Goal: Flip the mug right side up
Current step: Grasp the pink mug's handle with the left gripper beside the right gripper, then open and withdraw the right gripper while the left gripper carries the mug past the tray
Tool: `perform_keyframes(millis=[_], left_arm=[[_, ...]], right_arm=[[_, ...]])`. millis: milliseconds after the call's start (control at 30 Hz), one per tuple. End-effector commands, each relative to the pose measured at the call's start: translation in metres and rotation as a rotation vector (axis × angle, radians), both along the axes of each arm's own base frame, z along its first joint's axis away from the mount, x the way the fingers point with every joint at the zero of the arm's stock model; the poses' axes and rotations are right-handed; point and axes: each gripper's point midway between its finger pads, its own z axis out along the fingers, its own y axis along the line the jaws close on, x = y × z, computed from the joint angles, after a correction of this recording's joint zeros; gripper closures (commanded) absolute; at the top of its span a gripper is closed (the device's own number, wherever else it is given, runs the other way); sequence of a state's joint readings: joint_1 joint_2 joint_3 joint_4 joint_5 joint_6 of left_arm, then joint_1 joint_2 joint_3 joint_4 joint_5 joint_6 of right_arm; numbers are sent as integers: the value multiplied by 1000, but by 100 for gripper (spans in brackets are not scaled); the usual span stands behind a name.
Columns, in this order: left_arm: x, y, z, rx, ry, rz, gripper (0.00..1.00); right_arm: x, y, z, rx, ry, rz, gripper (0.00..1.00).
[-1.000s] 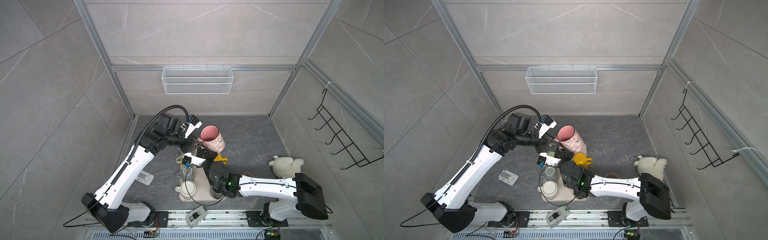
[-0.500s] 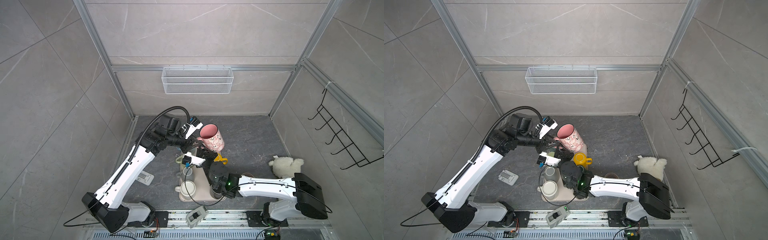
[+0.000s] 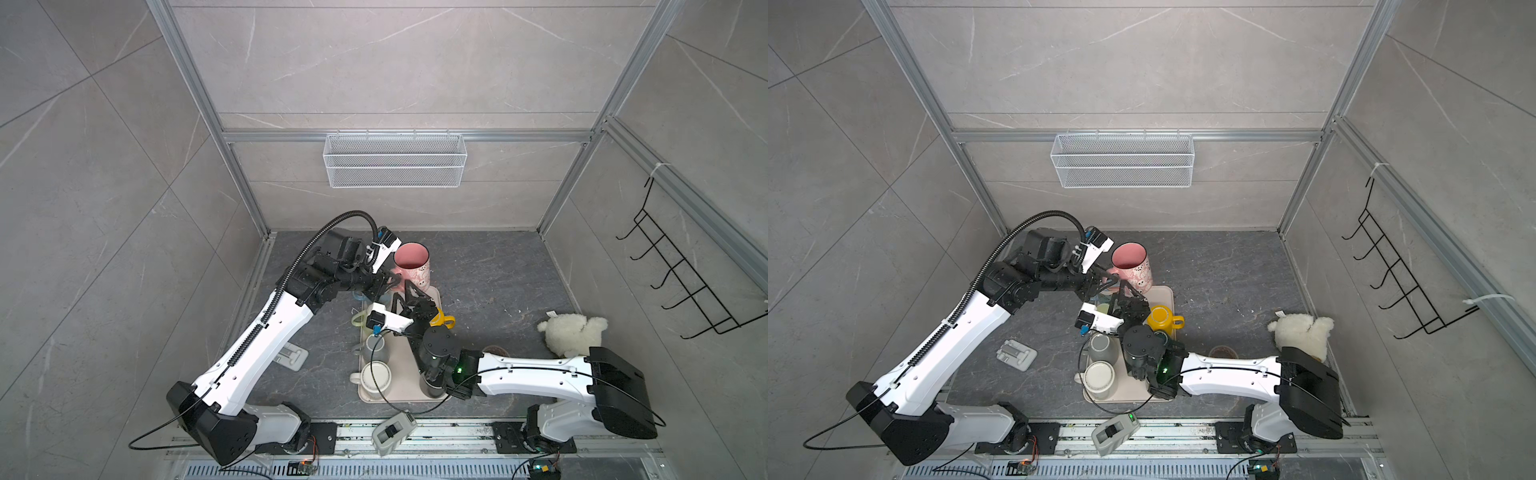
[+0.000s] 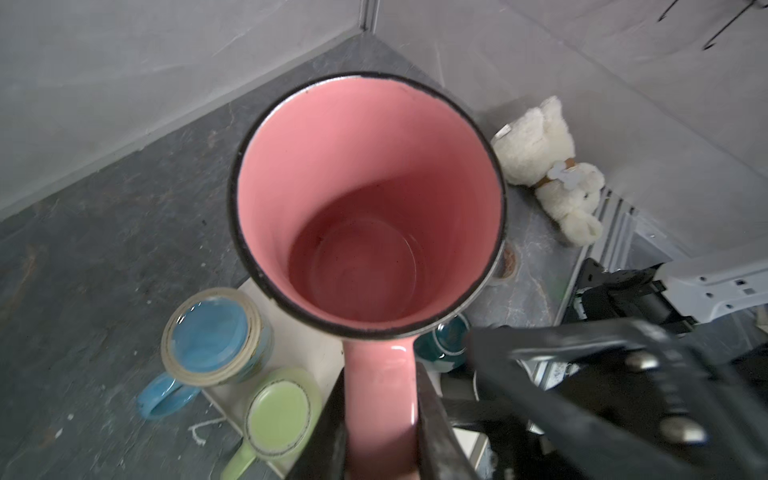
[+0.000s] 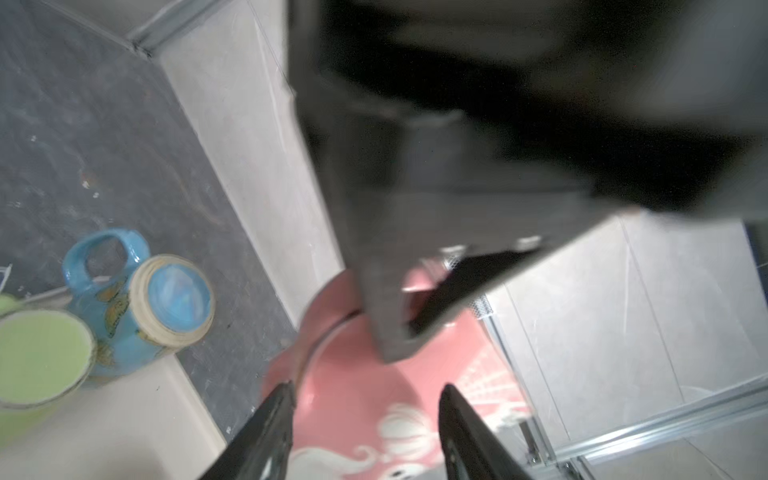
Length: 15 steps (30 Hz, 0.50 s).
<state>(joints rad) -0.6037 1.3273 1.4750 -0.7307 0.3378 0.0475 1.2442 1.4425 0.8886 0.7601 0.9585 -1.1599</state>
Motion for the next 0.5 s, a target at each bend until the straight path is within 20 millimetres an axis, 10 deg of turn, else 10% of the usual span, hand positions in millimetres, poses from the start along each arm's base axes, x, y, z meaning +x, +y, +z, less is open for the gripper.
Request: perform_keyframes(millis=[0, 467], left_arm=[[15, 5, 30, -49, -110, 84, 100], [84, 46, 53, 0, -321, 420, 100]], right_arm=[[-2, -27, 35, 192, -23, -51, 40], [-9, -69, 25, 396, 95, -110, 39]])
